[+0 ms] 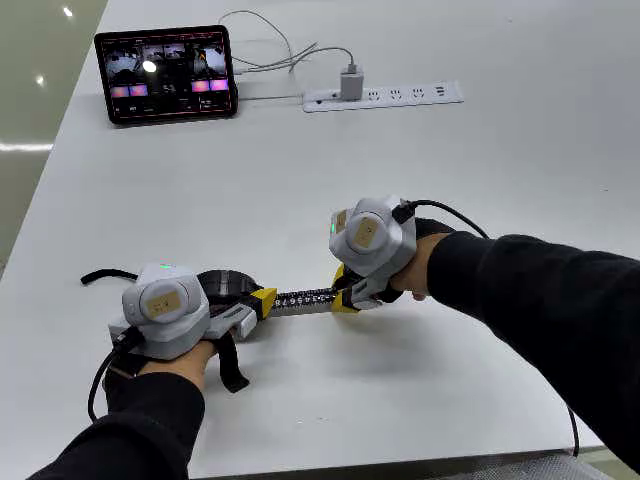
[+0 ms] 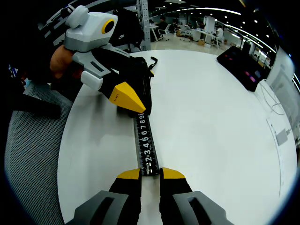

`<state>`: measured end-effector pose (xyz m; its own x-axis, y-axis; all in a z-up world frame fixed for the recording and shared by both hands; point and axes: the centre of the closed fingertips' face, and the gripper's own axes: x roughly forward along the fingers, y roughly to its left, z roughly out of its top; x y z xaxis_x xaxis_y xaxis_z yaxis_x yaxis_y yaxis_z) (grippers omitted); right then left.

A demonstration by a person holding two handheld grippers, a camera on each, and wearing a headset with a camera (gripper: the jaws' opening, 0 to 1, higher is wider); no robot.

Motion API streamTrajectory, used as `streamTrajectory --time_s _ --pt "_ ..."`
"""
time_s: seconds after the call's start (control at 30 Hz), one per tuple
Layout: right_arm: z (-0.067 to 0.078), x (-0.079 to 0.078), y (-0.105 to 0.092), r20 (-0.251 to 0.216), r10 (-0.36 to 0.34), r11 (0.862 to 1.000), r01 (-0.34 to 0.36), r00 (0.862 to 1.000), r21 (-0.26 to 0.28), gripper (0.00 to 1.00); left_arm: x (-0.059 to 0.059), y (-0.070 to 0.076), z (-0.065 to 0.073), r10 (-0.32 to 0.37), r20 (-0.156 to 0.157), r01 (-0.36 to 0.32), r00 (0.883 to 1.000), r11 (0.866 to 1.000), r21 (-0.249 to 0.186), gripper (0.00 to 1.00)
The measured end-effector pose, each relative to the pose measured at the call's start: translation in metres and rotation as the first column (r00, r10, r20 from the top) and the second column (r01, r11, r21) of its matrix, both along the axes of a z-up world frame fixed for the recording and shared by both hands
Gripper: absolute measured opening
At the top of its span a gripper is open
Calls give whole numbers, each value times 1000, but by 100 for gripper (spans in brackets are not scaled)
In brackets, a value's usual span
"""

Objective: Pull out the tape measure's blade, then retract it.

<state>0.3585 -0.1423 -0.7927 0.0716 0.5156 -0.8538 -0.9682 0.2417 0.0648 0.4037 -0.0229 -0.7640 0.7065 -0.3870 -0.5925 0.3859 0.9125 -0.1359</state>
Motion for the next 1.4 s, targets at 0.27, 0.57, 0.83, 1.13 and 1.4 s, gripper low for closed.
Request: streamTrajectory --time_s 0.27,0.57,0.83,1.13,1.4 --pt "0 0 1 -7 -6 1000 6 1000 1 10 -1 0 0 0 -1 0 1000 1000 -1 64" --pt "0 0 3 -10 -13 1000 13 1000 10 10 -1 0 0 -1 -1 1 1000 1000 -2 64" --pt "0 1 6 -10 -15 1000 15 1000 15 10 0 0 0 0 -1 0 1000 1000 -3 64" --pt "0 2 9 -11 -21 1000 21 1000 21 10 -1 0 0 -3 -6 3 1000 1000 -6 64" --pt "0 2 13 -10 -22 999 22 1000 24 10 0 0 0 -3 -5 3 1000 1000 -5 64"
